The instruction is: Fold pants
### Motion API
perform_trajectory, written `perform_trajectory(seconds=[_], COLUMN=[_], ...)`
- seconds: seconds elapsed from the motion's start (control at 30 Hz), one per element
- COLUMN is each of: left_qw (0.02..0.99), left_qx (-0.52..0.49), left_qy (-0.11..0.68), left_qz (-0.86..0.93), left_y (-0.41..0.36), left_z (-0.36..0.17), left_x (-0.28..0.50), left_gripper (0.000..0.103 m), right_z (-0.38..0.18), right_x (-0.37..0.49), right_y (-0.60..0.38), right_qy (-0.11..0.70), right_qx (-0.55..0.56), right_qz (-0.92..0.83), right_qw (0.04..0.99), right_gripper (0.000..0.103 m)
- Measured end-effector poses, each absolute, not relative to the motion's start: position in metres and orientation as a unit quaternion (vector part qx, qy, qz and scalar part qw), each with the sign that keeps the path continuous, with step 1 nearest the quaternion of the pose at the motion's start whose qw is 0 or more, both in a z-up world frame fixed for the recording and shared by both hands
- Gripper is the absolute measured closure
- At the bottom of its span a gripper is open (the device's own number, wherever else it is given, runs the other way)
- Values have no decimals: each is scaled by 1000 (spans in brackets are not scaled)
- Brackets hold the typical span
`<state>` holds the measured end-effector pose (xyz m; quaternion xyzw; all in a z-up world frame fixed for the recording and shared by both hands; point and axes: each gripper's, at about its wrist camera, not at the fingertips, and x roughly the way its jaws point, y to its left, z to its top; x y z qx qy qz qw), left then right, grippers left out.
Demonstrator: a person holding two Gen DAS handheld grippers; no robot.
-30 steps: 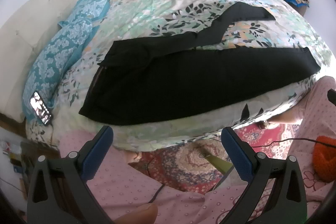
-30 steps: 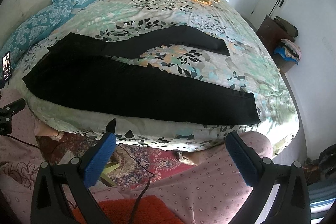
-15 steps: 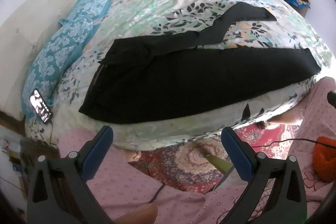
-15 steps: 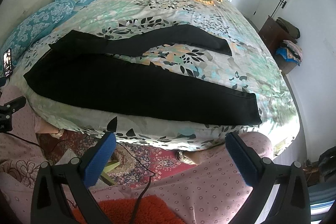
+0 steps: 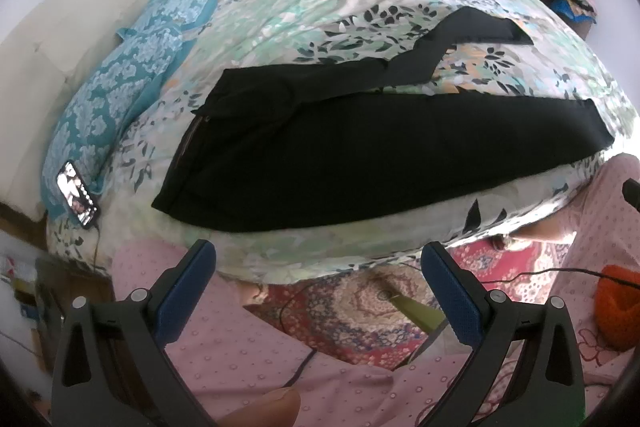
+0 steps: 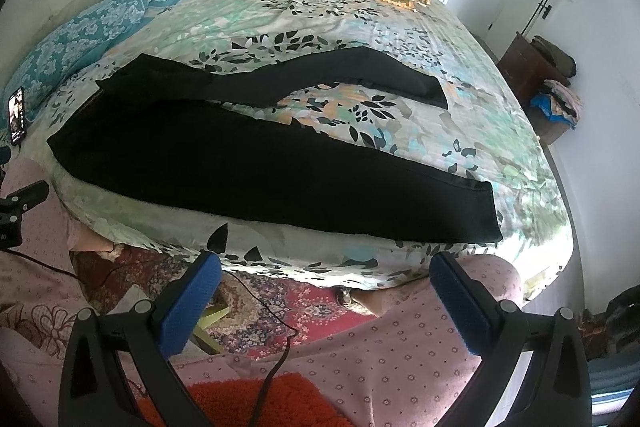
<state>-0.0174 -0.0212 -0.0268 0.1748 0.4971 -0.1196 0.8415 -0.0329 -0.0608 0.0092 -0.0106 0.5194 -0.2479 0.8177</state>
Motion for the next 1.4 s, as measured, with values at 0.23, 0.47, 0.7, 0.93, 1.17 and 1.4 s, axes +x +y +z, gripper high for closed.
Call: perform_trajectory(seconds=[0.23, 0.47, 0.7, 0.93, 1.17, 1.4], left_qw=[838, 839, 836, 835, 833, 829], left_qx=[175, 179, 184, 184, 184, 187], left_qy=[503, 501, 503, 505, 508, 516], left_qz=[-120, -115, -116, -116, -114, -110], left_y=[-21, -21, -22, -23, -22, -23], left_z=[-29, -28, -30, -31, -34, -39], left_x=[-16, -17, -17, -17, -16, -9], left_gripper=[0, 0, 0, 0, 0, 0], right_z=[10, 7, 4, 2, -1, 0], right_x=[-34, -35, -36, -34, -33, -31], right_y=[-63, -64, -67, -67, -67, -70], right_qy=[518, 520, 522, 525, 528, 510], right_qx=[-9, -12, -6, -6, -4, 2], right_qz=[-249, -249, -253, -251, -249, -229], right_qw=[818, 817, 815, 813, 812, 829], right_gripper=[0, 0, 0, 0, 0, 0])
